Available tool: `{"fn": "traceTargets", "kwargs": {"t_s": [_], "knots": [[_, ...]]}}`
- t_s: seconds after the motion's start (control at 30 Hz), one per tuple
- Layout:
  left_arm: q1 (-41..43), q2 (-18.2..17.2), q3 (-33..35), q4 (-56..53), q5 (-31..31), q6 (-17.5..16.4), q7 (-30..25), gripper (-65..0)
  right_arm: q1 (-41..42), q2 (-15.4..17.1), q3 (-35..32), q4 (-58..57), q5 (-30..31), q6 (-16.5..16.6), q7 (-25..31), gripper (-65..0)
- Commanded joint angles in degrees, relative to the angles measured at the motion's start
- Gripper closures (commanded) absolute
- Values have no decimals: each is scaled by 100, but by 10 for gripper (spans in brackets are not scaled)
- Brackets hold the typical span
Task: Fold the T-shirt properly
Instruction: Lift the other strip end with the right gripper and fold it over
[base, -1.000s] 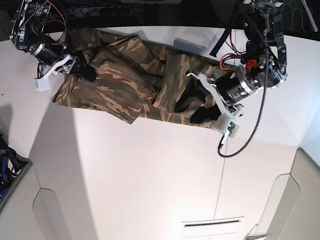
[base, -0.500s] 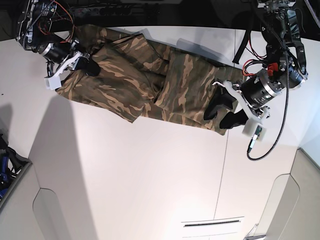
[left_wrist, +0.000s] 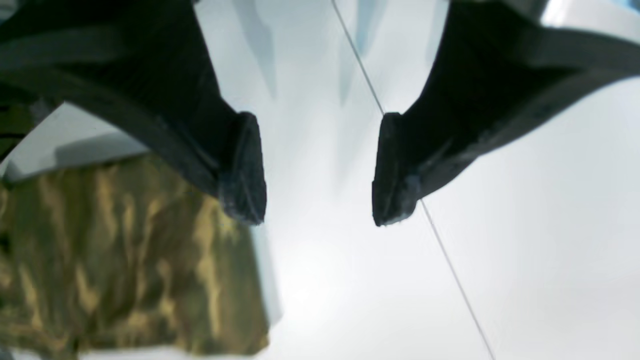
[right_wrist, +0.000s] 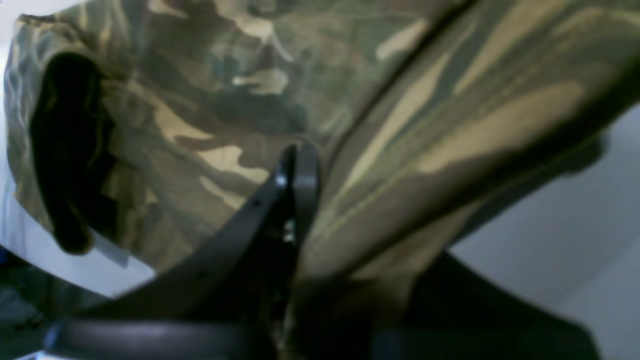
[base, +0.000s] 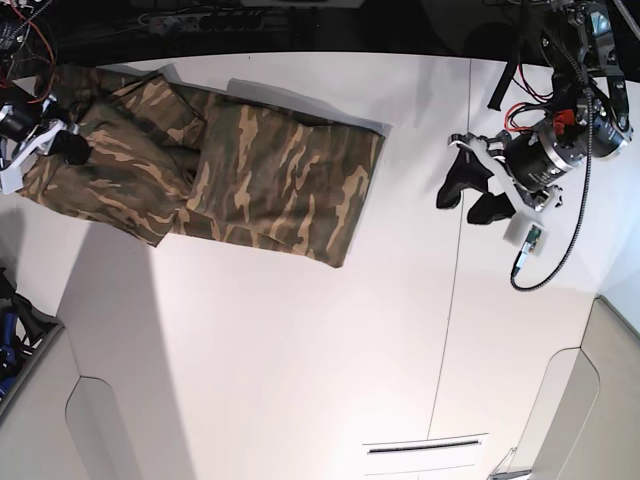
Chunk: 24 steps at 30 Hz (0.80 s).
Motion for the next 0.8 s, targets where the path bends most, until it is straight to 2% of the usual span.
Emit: {"fn": "traceTargets", "kwargs": {"t_s": [0.0,0.17,0.3,0.53,0.77], "knots": [[87,-13,-26,94,-94,-15,-92,-371,59,291,122,79,175,-15,96,0],[468,131,-24,90,-107,-15,-98,-371,343,822,192,90,551,-15,-426,0],[603,374,-20,85,-125,-13,-120,-371,682,942,190,225,662,-15,-562,0],[601,557,525,-114,-131,15,-221,-371,1082,647,136,863,675,-15,-603,0],[535,557,1351,-802,205,343,-1021,-371,1091,72,9,1932,588,-15,-621,0]]}}
